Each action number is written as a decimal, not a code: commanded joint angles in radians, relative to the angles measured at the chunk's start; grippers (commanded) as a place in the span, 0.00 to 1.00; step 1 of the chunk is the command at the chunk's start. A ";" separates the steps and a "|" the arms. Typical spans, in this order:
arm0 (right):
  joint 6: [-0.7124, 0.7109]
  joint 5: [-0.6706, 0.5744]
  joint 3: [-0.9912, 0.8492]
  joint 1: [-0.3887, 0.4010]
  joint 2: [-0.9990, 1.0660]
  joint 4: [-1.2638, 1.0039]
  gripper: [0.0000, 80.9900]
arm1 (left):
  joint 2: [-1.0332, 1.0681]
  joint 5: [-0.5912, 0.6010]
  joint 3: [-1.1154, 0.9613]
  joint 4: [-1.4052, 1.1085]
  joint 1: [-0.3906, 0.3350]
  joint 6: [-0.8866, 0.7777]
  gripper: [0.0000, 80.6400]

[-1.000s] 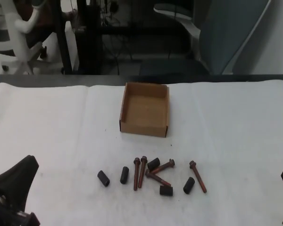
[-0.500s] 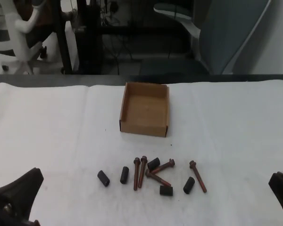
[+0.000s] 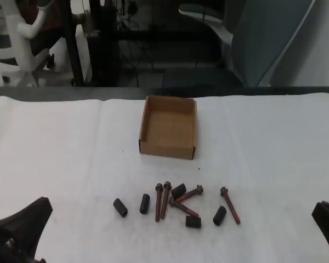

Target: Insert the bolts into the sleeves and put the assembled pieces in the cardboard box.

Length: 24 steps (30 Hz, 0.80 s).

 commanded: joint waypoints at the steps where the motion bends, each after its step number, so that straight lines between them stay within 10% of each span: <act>1: 0.007 -0.014 -0.009 -0.006 0.002 -0.004 0.10 | 0.001 0.008 -0.007 -0.005 -0.003 -0.002 0.02; 9: 0.070 -0.113 -0.009 0.027 0.002 -0.063 0.14 | 0.001 0.126 -0.007 -0.103 -0.051 -0.048 0.09; 15: 0.076 -0.050 -0.015 0.108 0.060 -0.048 0.41 | 0.045 -0.107 -0.050 0.022 -0.191 -0.027 0.43; 24: 0.008 0.074 -0.264 0.207 0.433 0.108 0.42 | 0.401 -0.475 -0.262 0.130 -0.468 -0.082 0.45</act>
